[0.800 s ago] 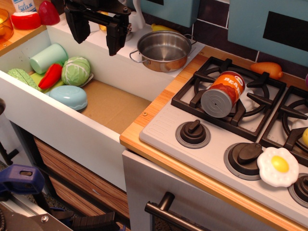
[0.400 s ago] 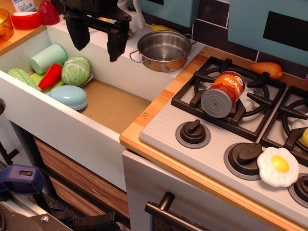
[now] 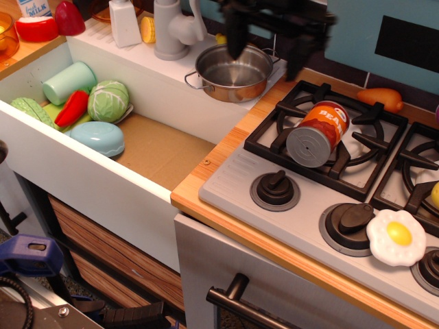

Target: Put can in pot

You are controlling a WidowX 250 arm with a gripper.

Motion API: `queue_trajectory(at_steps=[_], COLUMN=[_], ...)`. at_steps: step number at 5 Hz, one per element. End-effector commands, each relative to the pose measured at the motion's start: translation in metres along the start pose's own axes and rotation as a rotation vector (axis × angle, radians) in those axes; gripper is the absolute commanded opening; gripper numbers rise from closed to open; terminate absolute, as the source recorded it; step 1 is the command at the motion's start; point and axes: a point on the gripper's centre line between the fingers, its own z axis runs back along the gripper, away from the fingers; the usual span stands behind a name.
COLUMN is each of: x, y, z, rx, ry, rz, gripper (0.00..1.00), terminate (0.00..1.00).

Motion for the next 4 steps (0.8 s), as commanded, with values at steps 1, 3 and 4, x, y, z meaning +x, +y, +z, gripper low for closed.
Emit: queue_trajectory(at_steps=[1, 3, 4], x=[0.014, 0.000, -0.015], y=[-0.040, -0.052, -0.042], z=[0.031, 0.001, -0.018], rx=[-0.014, -0.024, -0.024], ry=[-0.068, -0.050, -0.060], rz=[-0.014, -0.039, -0.035], gripper=[1.00, 1.00, 1.00], terminate=[0.00, 0.00, 0.00])
